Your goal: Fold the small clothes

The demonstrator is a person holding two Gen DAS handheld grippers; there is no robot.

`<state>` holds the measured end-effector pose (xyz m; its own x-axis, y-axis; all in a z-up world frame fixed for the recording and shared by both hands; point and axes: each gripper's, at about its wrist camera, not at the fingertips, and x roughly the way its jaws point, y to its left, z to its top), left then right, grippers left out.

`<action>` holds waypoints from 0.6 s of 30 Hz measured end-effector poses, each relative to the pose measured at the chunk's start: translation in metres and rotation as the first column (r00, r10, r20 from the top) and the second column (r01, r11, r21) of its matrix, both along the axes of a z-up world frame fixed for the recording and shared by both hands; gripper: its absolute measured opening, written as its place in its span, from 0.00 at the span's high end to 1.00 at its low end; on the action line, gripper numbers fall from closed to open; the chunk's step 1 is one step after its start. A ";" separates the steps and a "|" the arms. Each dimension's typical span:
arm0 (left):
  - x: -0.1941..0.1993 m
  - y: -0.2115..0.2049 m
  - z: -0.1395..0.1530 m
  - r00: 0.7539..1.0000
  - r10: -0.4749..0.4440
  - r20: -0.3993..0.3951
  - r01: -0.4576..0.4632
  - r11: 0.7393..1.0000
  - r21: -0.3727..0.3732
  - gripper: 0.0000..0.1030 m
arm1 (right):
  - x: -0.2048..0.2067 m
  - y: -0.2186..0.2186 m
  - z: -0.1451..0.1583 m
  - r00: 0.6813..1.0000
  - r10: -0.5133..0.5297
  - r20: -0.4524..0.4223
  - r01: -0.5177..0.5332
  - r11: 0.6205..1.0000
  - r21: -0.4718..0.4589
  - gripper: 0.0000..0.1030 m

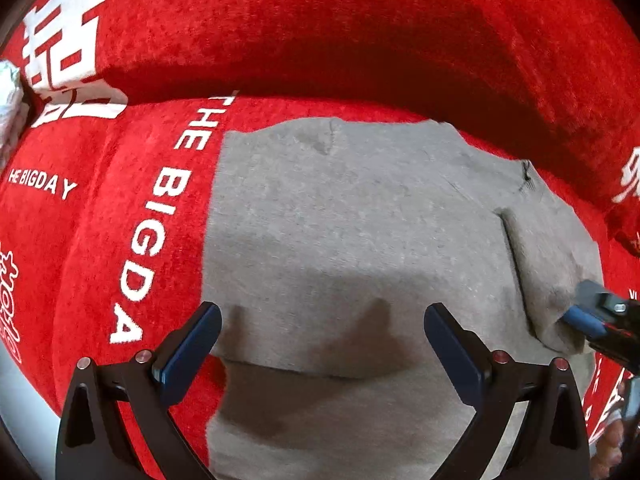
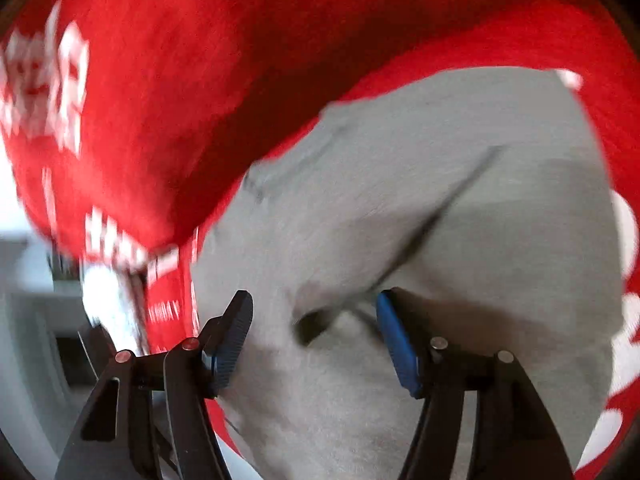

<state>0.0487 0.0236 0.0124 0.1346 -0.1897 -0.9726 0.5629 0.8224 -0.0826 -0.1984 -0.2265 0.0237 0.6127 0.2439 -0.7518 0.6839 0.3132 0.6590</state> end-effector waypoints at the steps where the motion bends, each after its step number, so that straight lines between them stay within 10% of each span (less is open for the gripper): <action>1: 0.003 0.002 -0.001 1.000 0.006 -0.007 -0.006 1.000 -0.005 0.01 | -0.006 -0.009 -0.004 0.998 -0.067 0.003 0.067 0.997 0.026 0.34; 4: 0.009 0.008 -0.001 0.999 0.015 -0.036 -0.016 0.999 -0.032 0.01 | -0.010 -0.027 -0.017 0.980 -0.199 0.015 0.196 0.975 0.100 0.39; 7: 0.014 0.015 0.002 0.997 0.021 -0.069 -0.026 0.996 -0.081 0.01 | 0.013 -0.032 -0.015 0.983 -0.182 0.030 0.179 0.980 0.084 0.89; 12: 0.027 0.027 0.011 0.990 0.023 -0.140 -0.052 0.978 -0.201 0.01 | 0.076 0.006 0.032 0.983 0.156 0.099 -0.143 0.981 -0.128 0.90; 18: 0.049 0.045 0.014 0.973 0.087 -0.212 -0.145 0.950 -0.276 0.01 | 0.131 0.097 0.032 0.848 0.527 -0.051 -0.520 0.810 -0.271 0.87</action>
